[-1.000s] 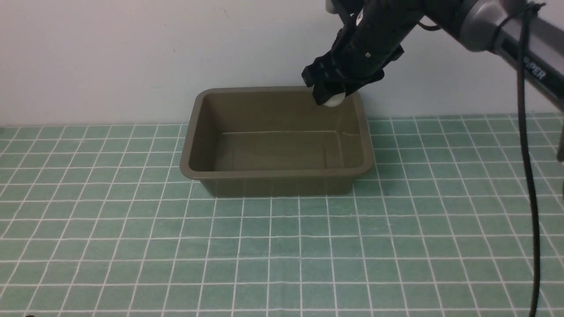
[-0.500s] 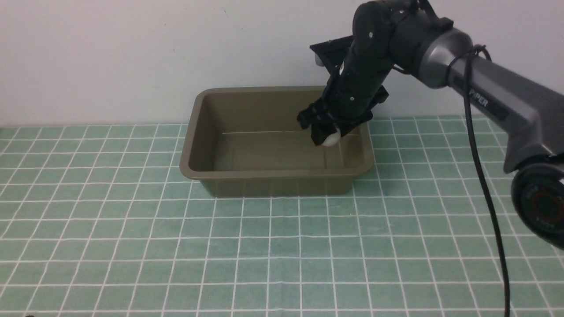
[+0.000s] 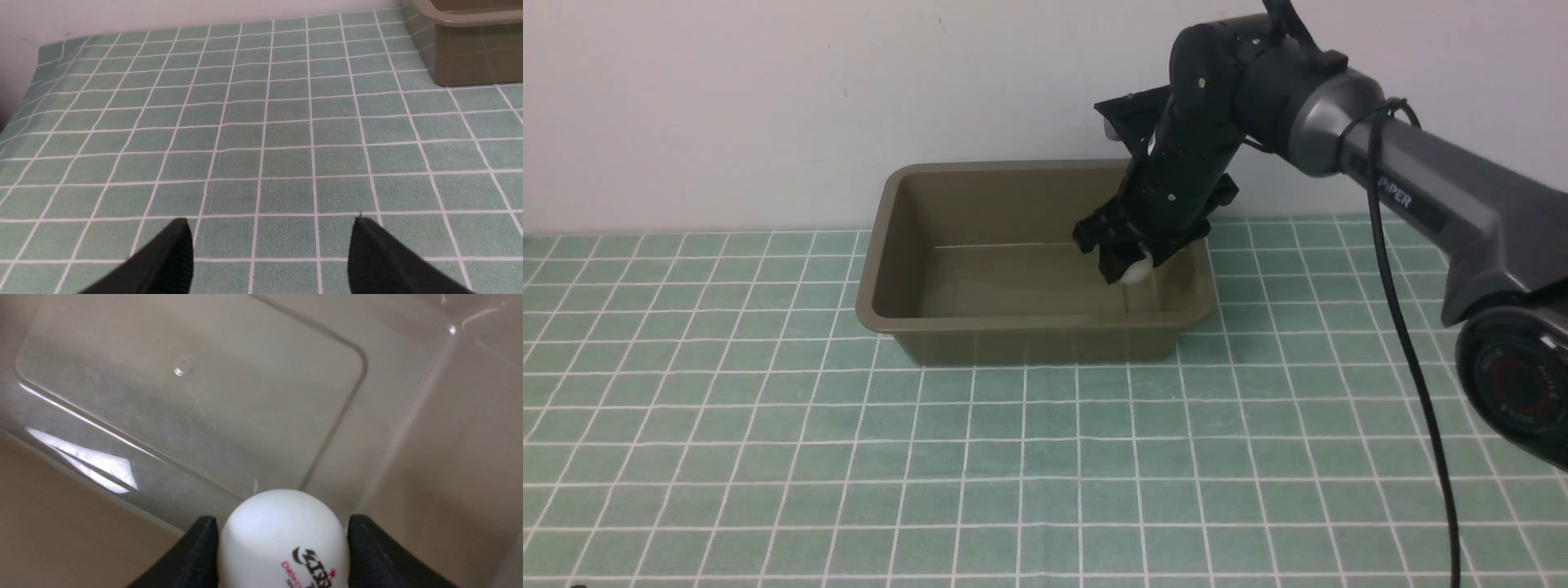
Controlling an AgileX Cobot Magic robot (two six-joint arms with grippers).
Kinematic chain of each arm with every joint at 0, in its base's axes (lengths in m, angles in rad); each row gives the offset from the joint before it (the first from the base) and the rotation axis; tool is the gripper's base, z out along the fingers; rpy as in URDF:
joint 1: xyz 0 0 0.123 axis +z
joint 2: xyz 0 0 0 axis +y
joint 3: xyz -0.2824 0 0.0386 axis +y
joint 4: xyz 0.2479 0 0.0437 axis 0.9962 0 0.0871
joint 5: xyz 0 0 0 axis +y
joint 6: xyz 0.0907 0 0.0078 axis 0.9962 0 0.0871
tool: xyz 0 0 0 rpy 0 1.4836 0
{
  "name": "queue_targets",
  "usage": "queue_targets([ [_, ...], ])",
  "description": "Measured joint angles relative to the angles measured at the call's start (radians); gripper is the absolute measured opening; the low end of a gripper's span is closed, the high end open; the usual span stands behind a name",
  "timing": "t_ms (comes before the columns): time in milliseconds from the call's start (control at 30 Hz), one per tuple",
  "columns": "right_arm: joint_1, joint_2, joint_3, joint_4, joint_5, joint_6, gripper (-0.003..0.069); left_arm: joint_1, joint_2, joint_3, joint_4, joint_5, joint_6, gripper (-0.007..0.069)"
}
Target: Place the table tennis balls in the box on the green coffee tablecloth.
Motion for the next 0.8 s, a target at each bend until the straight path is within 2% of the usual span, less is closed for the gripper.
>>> queue_targets([
  [167, 0.0, 0.0, 0.0, 0.02, -0.007, -0.024, 0.0367, 0.0, 0.0, 0.0, 0.0, 0.0, 0.0, 0.0461],
  [433, 0.0, 0.0, 0.0, 0.052, -0.017, -0.049, 0.0476, 0.0, 0.0, 0.0, 0.0, 0.0, 0.0, 0.0461],
  [800, -0.001, -0.003, 0.0, 0.05, -0.017, -0.049, 0.0491, 0.0, 0.0, 0.0, 0.0, 0.0, 0.0, 0.0461],
])
